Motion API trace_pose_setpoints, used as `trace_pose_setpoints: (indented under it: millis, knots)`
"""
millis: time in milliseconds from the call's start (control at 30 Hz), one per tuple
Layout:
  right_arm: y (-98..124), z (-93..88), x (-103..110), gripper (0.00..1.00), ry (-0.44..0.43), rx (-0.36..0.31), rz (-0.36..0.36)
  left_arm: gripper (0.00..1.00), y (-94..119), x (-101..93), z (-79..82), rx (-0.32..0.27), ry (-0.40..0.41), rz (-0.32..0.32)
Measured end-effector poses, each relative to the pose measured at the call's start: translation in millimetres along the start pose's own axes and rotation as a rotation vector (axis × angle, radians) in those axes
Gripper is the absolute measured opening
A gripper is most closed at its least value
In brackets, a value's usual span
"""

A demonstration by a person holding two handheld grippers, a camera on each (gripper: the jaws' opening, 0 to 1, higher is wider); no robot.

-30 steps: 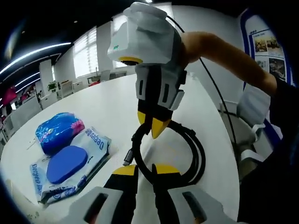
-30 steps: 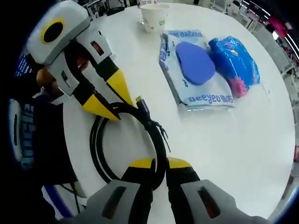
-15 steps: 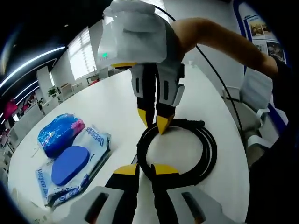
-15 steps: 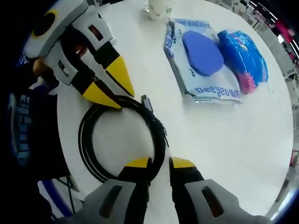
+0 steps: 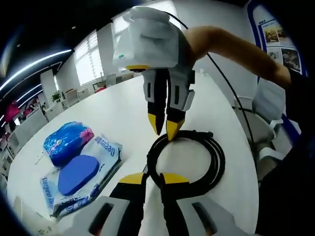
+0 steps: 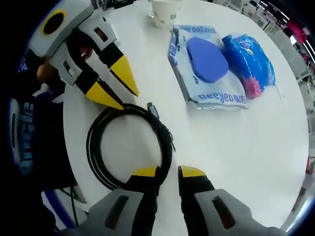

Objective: Arrange the tabletop items into an orderly group along one side of the table until the central work area is clear of visible clutter.

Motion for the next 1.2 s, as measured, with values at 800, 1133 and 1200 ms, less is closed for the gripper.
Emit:
trace_pose_setpoints:
  millis: [800, 1133, 1200]
  knots:
    - [5.1, 2.6, -8.2, 0.38, -0.002, -0.024, -0.060, 0.36, 7.2, 6.8, -0.6, -0.017, 0.008, 0.035]
    - [4.4, 0.1, -19.6, 0.84, -0.014, -0.005, -0.159, 0.79, 8.8, 12.7, 0.8, -0.012, -0.012, 0.111]
    - [6.2, -0.8, -26.0, 0.90, -0.049, -0.016, -0.189, 0.83, 10.2, 16.6, 1.3, -0.022, 0.008, 0.124]
Point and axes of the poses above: the point that each gripper's makers call its tool centre point, and the gripper's own axes: y roughly backward along the fingers, x roughly to its left, z roughly out of its top, the point moved 6 cm from there along y, roughly backward along the fingers, and after that the axes turned 15 degrees about y, right-handed, at the moved point
